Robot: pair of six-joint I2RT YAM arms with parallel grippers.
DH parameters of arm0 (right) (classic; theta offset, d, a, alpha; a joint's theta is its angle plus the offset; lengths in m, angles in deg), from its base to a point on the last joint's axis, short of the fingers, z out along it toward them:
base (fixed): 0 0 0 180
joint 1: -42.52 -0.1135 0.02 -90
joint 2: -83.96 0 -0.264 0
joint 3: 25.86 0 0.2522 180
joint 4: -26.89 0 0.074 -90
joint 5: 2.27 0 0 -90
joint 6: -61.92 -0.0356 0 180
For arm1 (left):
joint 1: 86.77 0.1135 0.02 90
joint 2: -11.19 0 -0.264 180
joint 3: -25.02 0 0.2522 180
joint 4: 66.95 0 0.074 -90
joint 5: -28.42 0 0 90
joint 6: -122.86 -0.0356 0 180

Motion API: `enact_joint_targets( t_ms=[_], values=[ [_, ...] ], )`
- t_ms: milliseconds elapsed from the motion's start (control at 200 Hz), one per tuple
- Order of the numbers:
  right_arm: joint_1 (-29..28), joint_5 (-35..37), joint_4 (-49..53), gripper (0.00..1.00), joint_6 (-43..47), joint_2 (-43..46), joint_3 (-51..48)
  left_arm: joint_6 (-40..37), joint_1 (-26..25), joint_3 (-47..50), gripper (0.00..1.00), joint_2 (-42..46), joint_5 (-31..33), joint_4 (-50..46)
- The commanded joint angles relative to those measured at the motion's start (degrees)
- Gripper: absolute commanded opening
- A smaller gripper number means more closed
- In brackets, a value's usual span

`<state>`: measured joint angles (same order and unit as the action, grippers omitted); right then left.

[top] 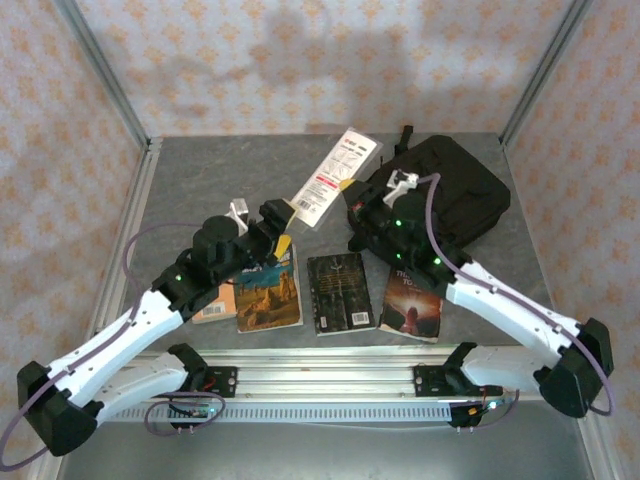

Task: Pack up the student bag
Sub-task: Pass the loose stationery.

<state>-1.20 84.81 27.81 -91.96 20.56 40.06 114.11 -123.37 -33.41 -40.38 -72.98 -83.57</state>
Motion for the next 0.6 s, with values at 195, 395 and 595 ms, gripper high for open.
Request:
enact_joint_targets(
  t_ms=[195, 395, 595],
  values=[
    [-2.89, 5.03, -11.52, 0.00, -6.16, 5.36, -5.55, -3.32, -5.40, 0.00, 0.69, -0.75, 5.66, 12.14],
    [-3.12, 5.47, -12.28, 0.00, -6.73, 7.23, -7.22, -5.54, -9.50, -1.20, 0.56, -3.32, 7.48, 16.64],
    [-3.19, 4.94, -15.13, 0.00, -7.80, 7.21, -9.41, -6.49, -11.49, -2.40, 0.43, -6.34, 8.67, 18.59]
  ],
)
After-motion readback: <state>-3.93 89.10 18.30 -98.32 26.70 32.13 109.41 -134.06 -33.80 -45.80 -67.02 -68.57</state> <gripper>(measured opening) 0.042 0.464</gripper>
